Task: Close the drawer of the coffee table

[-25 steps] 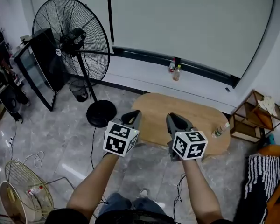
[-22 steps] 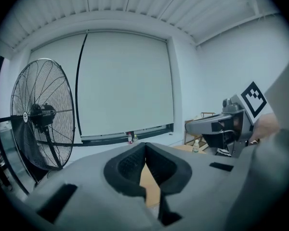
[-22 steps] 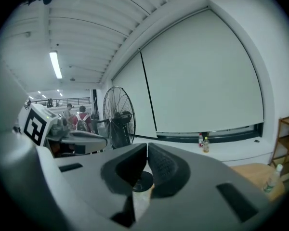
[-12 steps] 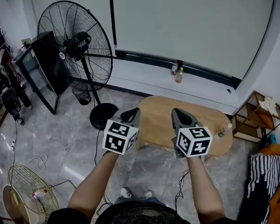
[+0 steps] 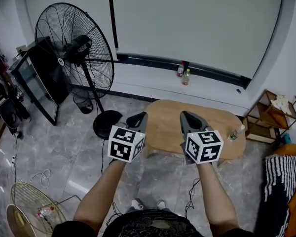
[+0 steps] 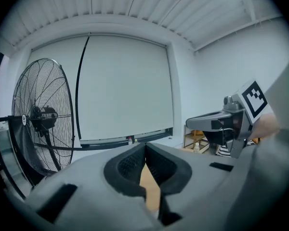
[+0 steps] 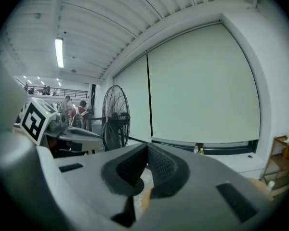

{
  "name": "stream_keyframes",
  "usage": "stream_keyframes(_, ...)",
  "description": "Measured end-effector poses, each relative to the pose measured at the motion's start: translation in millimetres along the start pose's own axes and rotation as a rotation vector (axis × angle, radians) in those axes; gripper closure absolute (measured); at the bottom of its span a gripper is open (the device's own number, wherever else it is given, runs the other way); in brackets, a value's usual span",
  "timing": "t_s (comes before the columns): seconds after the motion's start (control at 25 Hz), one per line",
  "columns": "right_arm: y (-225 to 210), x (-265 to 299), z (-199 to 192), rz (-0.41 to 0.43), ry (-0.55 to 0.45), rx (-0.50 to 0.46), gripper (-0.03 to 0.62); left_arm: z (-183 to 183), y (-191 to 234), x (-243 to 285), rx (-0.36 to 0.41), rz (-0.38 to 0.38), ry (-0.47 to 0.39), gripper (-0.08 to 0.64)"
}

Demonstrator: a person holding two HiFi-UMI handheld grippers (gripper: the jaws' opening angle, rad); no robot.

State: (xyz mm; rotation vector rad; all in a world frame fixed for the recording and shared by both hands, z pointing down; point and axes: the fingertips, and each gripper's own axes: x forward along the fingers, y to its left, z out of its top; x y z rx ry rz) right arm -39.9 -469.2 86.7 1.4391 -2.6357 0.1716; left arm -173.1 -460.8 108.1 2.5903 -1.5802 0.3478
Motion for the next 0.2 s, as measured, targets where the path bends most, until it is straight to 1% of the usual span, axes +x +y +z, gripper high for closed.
stream_keyframes(0.2,4.0,2.3,-0.3,-0.01,-0.003,0.001,0.588,-0.5,3.8,-0.9,0.004,-0.012,-0.004,0.552)
